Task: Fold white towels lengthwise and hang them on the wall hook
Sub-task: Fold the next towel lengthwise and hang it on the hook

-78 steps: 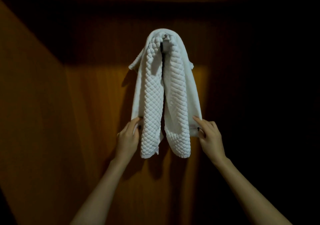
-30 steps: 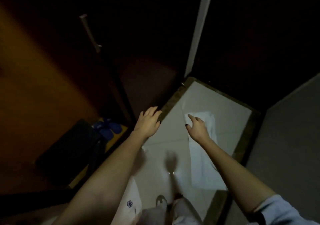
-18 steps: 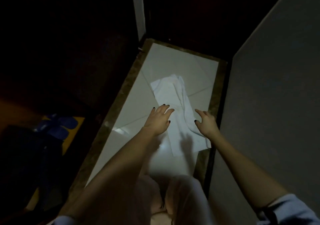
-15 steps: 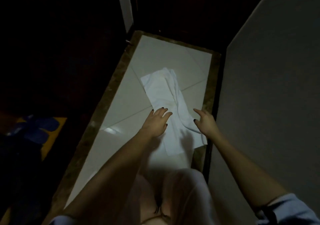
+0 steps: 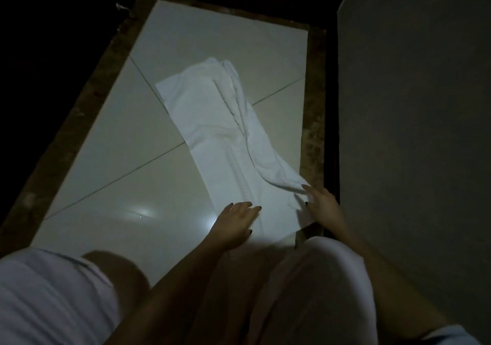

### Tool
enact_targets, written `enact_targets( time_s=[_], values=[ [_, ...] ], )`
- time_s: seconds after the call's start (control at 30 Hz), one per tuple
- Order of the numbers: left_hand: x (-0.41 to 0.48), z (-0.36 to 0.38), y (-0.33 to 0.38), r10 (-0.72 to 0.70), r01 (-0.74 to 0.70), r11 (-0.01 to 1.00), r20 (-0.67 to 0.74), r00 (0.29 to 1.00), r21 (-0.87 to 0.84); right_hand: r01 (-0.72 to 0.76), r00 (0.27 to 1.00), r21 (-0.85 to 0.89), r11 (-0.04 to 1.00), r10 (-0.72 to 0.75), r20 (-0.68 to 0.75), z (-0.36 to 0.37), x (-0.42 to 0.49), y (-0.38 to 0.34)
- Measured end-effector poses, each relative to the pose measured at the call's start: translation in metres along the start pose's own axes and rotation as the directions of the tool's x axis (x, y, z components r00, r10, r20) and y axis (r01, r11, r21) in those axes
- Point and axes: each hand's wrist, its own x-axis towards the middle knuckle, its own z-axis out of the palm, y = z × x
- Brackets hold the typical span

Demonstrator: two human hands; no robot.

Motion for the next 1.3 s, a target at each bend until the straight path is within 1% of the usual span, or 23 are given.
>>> enact_targets(
  time_s=[0.1, 0.2, 0.3, 0.37, 0.43, 0.47, 0.53, 0.6, 0.63, 0.7, 0.77, 0.83, 0.93, 1.0, 1.1, 1.17, 1.23, 1.3],
  values=[
    [0.014, 0.046, -0.007, 0.043, -0.044, 0.999, 0.024, 0.999, 0.023, 0.015, 0.999, -0.032, 0.999, -0.016, -0.039, 0.032, 0.014, 0.039],
    [0.015, 0.080, -0.008, 0.043, -0.043, 0.999, 0.042, 0.998, -0.003, 0.019, 1.000, -0.032, 0.999, -0.019, -0.011, 0.054, 0.021, 0.065],
    [0.006, 0.099, -0.005, 0.058, -0.059, 0.997, 0.031, 0.998, 0.043, 0.021, 1.000, -0.039, 0.999, -0.021, 0.001, 0.075, 0.022, 0.074],
    [0.006, 0.098, -0.005, 0.051, -0.050, 0.998, -0.024, 0.998, 0.044, -0.027, 0.999, 0.040, 0.999, 0.029, -0.042, 0.077, 0.022, 0.071],
    [0.011, 0.095, -0.004, 0.016, -0.016, 1.000, -0.065, 0.998, 0.007, -0.004, 0.997, 0.106, 0.994, 0.012, -0.073, 0.070, 0.023, 0.066],
    [0.012, 0.091, -0.004, -0.013, 0.012, 1.000, -0.060, 0.998, -0.021, 0.007, 0.996, 0.133, 0.991, 0.004, -0.088, 0.064, 0.022, 0.061],
    [0.015, 0.079, -0.005, -0.053, 0.052, 0.996, -0.017, 0.998, -0.067, 0.007, 0.989, 0.259, 0.966, 0.031, -0.142, 0.045, 0.021, 0.044],
    [0.018, 0.061, -0.007, -0.083, 0.078, 0.983, -0.024, 0.996, -0.167, 0.050, 0.977, 0.377, 0.925, 0.033, -0.210, 0.026, 0.018, 0.020],
    [0.017, 0.049, -0.008, -0.094, 0.077, 0.969, -0.063, 0.994, -0.236, 0.084, 0.969, 0.419, 0.904, 0.023, -0.245, 0.017, 0.015, 0.005],
    [0.011, 0.018, -0.008, -0.146, 0.061, 0.923, -0.198, 0.969, -0.380, 0.164, 0.955, 0.466, 0.869, -0.023, -0.295, -0.001, 0.007, -0.025],
    [-0.001, -0.025, -0.008, -0.238, 0.044, 0.881, -0.361, 0.902, -0.472, 0.208, 0.951, 0.462, 0.862, -0.067, -0.302, -0.021, -0.003, -0.057],
    [-0.014, -0.077, -0.007, -0.280, 0.007, 0.867, -0.475, 0.834, -0.499, 0.232, 0.951, 0.434, 0.871, -0.109, -0.289, -0.047, -0.011, -0.090],
    [-0.034, -0.165, -0.005, -0.269, -0.067, 0.867, -0.577, 0.771, -0.494, 0.255, 0.957, 0.446, 0.858, -0.157, -0.246, -0.092, -0.023, -0.141],
    [-0.049, -0.223, -0.006, -0.296, -0.080, 0.860, -0.621, 0.726, -0.504, 0.277, 0.952, 0.457, 0.845, -0.175, -0.253, -0.128, -0.033, -0.177],
    [-0.080, -0.310, -0.002, -0.365, -0.116, 0.810, -0.649, 0.668, -0.575, 0.356, 0.920, 0.458, 0.815, -0.220, -0.324, -0.186, -0.061, -0.231],
    [-0.107, -0.368, 0.007, -0.435, -0.154, 0.741, -0.640, 0.633, -0.654, 0.404, 0.892, 0.435, 0.805, -0.242, -0.381, -0.229, -0.086, -0.266],
    [-0.138, -0.424, 0.019, -0.505, -0.186, 0.651, -0.603, 0.618, -0.736, 0.429, 0.857, 0.366, 0.826, -0.245, -0.452, -0.276, -0.114, -0.300],
    [-0.171, -0.480, 0.029, -0.552, -0.228, 0.584, -0.586, 0.593, -0.779, 0.465, 0.814, 0.314, 0.828, -0.260, -0.520, -0.327, -0.142, -0.335]
  ],
)
